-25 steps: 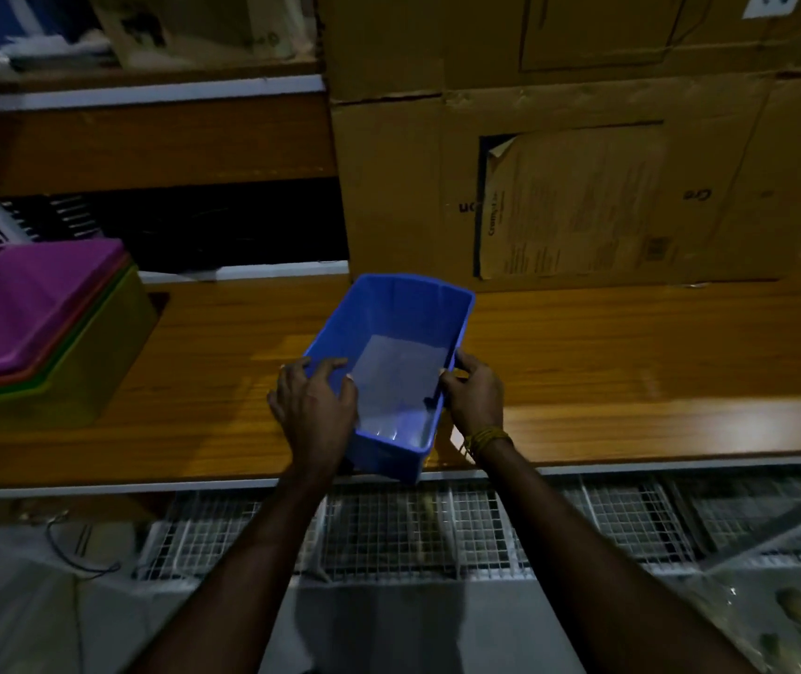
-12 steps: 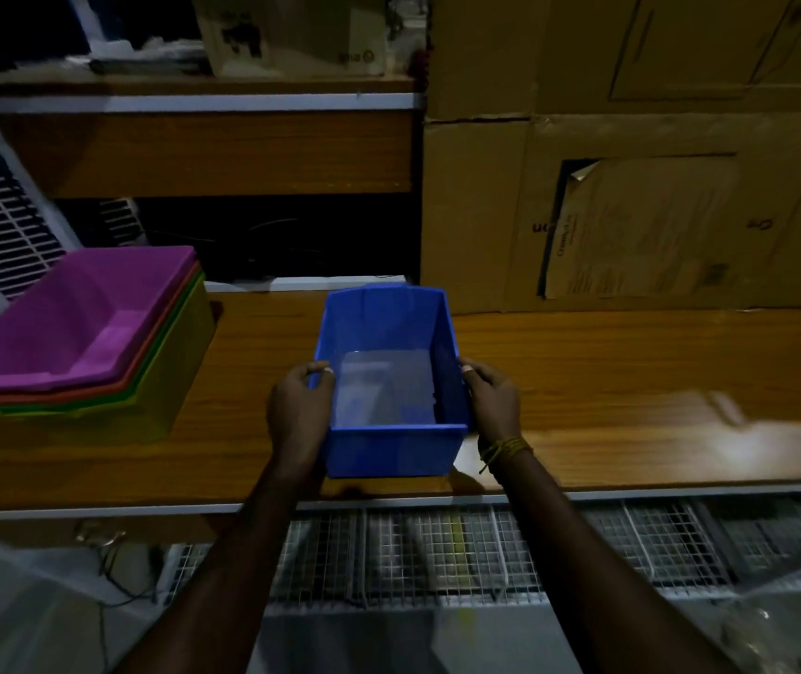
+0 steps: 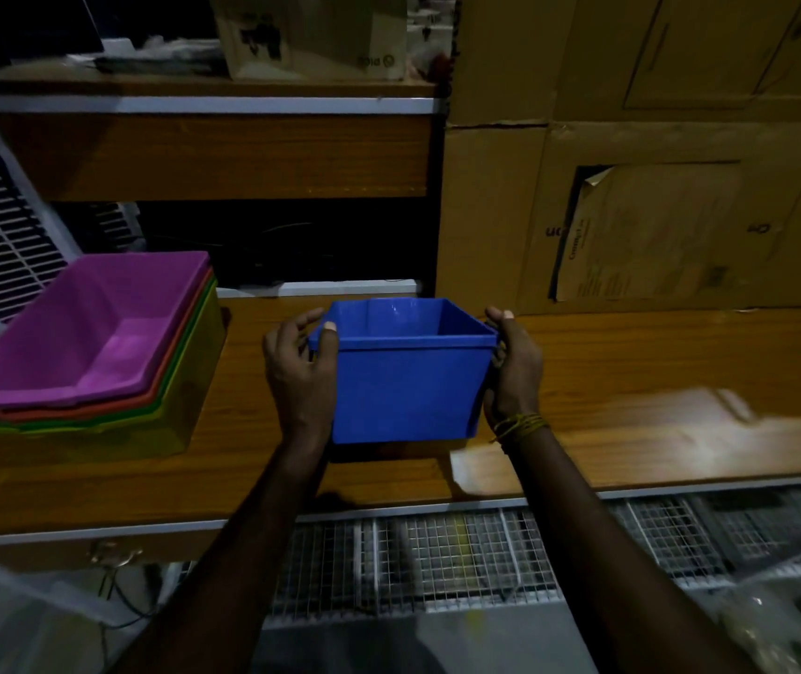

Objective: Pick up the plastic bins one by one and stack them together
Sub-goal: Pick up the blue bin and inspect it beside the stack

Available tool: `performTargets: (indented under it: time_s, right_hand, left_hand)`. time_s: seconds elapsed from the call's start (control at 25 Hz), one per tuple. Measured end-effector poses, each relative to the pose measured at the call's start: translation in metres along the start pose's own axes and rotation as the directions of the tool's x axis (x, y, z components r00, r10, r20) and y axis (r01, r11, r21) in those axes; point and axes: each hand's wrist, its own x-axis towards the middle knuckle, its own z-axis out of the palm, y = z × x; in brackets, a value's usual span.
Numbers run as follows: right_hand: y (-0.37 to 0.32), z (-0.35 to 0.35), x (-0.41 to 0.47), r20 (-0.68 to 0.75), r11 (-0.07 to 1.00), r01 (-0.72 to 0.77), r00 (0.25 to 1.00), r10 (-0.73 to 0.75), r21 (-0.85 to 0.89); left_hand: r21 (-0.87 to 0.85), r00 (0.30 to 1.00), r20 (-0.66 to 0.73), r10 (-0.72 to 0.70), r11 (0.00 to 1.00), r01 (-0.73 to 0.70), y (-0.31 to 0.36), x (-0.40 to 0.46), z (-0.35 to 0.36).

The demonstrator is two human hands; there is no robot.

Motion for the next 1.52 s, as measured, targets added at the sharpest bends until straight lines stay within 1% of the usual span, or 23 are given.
performTargets:
  time_s: [0.08, 0.2, 0.32, 0.4, 0.52, 0.8, 0.96, 1.08, 1.36, 1.52]
  right_hand:
    - [-0.001, 0.003, 0.003, 0.004, 0.999, -0.012, 1.000, 0.012, 0.031]
    - [-0.004, 0.003, 0.009, 0.012, 1.000, 0.001, 1.000, -0.002, 0.025]
    - [-0.006, 0.006, 0.013, 0.014, 0.999, 0.028, 1.000, -0.027, -0.029]
    - [-0.004, 0.008, 0.015, 0.012, 0.997, 0.045, 0.999, -0.044, -0.064]
    - [0.002, 0.011, 0.023, 0.020, 0.998, 0.037, 0.999, -0.035, -0.060]
    - [0.029, 0.024, 0.046, 0.094, 0.999, -0.040, 0.995, 0.043, -0.037]
    - [0.051, 0.022, 0.057, 0.117, 0.993, -0.107, 0.987, 0.111, -0.038]
    - [0.072, 0.017, 0.064, 0.112, 0.985, -0.153, 0.980, 0.162, -0.081]
    - [0.094, 0.020, 0.059, 0.058, 0.966, -0.218, 0.972, 0.227, -0.137]
    - [0.098, 0.029, 0.042, 0.017, 0.962, -0.199, 0.978, 0.206, -0.188]
  left_hand:
    - [-0.110, 1.000, -0.015, 0.021, 0.994, -0.022, -0.002, 0.004, 0.001]
    - [-0.218, 0.999, -0.029, 0.020, 0.976, -0.026, -0.001, 0.010, 0.002]
    - [-0.244, 0.999, -0.036, -0.006, 0.970, -0.003, -0.003, 0.018, 0.005]
    - [-0.216, 0.999, -0.043, -0.007, 0.976, -0.002, -0.006, 0.018, 0.008]
    - [-0.166, 1.000, -0.020, 0.001, 0.986, -0.004, -0.013, 0.016, 0.010]
    - [-0.057, 0.996, -0.038, -0.078, 0.995, 0.076, -0.026, 0.026, 0.015]
    - [0.082, 0.988, -0.093, -0.124, 0.988, 0.132, -0.043, 0.022, 0.026]
    - [0.190, 0.987, -0.093, -0.130, 0.971, 0.146, -0.063, 0.015, 0.030]
    - [0.260, 0.987, -0.026, -0.160, 0.952, 0.161, -0.090, 0.011, 0.016]
    - [0.317, 0.982, 0.070, -0.175, 0.937, 0.144, -0.100, 0.014, -0.002]
